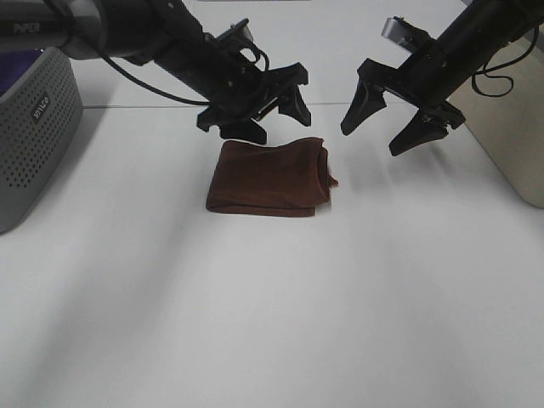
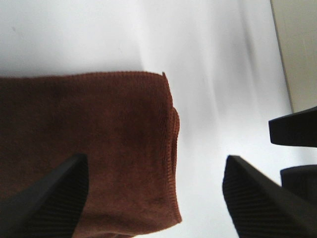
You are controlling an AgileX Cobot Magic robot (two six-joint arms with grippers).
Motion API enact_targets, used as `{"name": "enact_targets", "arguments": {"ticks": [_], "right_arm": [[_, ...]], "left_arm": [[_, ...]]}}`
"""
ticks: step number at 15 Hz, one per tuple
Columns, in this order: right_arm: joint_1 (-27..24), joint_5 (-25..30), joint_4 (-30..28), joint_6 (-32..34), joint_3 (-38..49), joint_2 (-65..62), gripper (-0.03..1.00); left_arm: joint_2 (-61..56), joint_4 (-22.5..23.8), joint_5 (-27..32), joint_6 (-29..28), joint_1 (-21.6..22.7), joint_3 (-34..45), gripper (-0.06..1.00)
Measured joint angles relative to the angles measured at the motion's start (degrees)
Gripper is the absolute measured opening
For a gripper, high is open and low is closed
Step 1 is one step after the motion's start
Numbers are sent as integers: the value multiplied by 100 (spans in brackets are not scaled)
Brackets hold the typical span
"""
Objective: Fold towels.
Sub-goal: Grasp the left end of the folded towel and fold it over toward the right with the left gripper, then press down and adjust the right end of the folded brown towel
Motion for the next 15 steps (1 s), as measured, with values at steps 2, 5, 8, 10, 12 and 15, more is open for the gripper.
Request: {"name": "enact_targets", "arguments": {"ticks": [2, 5, 8, 10, 12, 15], "right_arm": [[97, 63, 464, -183, 0, 0, 82], [625, -46, 1341, -739, 0, 6, 82], [882, -298, 2578, -1346, 0, 252, 82], [859, -338, 3048, -1644, -11, 573, 82], [785, -413, 3209, -1799, -11, 1026, 82], [590, -390, 3266, -1833, -11, 1530, 80]], "left_arm": [[-246, 498, 40, 120, 275, -29, 72], [-418, 1054, 298, 29, 699, -29, 72], [-418, 1209, 751, -17, 894, -29, 72], [-418, 1243, 963, -17, 911, -29, 72], [-418, 1266, 1140, -17, 911, -29, 72], [-418, 1318, 1266, -17, 911, -29, 72]]}}
